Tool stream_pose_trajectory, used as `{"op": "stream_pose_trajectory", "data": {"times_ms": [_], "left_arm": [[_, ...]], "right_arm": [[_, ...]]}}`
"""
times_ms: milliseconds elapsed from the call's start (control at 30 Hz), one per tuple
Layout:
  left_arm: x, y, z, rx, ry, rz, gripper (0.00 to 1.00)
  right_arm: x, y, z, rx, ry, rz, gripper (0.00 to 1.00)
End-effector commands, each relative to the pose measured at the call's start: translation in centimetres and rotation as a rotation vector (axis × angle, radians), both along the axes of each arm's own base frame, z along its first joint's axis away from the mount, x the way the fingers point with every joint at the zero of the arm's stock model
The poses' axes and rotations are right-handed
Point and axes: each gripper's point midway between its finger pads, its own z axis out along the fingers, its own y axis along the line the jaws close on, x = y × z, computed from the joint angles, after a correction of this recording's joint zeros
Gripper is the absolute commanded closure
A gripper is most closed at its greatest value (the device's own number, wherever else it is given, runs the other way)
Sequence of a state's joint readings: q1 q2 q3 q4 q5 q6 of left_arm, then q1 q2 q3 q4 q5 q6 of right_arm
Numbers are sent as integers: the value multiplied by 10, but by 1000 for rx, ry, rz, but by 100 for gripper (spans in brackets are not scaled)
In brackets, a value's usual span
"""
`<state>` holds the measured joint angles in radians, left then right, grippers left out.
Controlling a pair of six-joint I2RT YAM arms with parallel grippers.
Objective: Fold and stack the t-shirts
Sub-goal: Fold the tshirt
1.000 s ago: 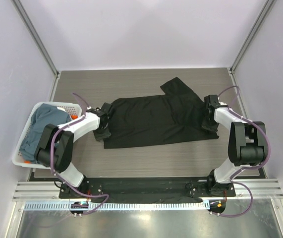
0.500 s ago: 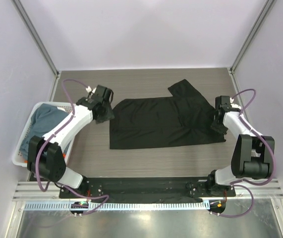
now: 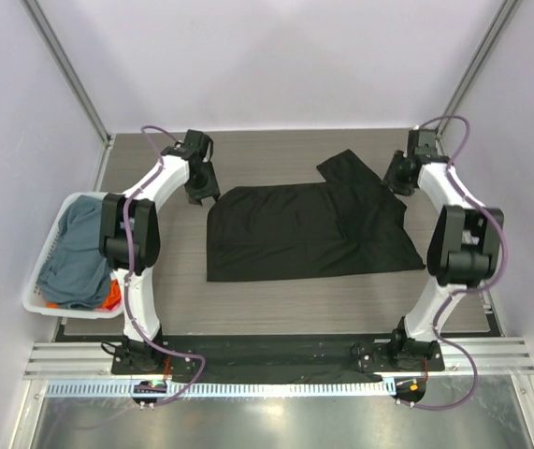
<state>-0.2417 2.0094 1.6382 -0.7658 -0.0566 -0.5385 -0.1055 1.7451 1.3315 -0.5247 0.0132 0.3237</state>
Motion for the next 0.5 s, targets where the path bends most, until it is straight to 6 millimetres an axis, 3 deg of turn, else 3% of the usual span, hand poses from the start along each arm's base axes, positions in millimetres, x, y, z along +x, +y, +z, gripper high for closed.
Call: {"op": "stream_pose_trajectory", "data": {"times_ms": [0,133,200,233,267,300,333,367,400,433,467], "left_arm": [[14,-4,6,2,-13,-3,52],[35,-9,-15,4,5,0,53],[41,-11,-23,5,14,2,53],[47,-13,-21,1,6,3,53],[49,-14,-33,-3,26,8,53],[51,-17,-36,-16,30,9,54],[53,-20,-38,-27,27,7,54],[56,-23,-41,-41,25,2,55],[56,-25,-46,-51,30,-3,55],[58,-27,-48,-52,26,-4,55],[58,-27,-51,-52,31,-3,55]], "right_arm": [[54,13,6,29,-86,142,57],[108,18,-6,52,-130,218,54],[125,24,-10,71,-154,244,53],[141,28,1,82,-211,266,52],[150,30,-16,92,-198,273,51],[158,32,-17,90,-210,280,51],[175,33,-4,79,-253,292,50],[181,34,-18,82,-239,299,50],[188,35,-20,78,-248,303,49],[201,38,-6,72,-293,315,48],[206,40,-22,81,-277,322,48]]}}
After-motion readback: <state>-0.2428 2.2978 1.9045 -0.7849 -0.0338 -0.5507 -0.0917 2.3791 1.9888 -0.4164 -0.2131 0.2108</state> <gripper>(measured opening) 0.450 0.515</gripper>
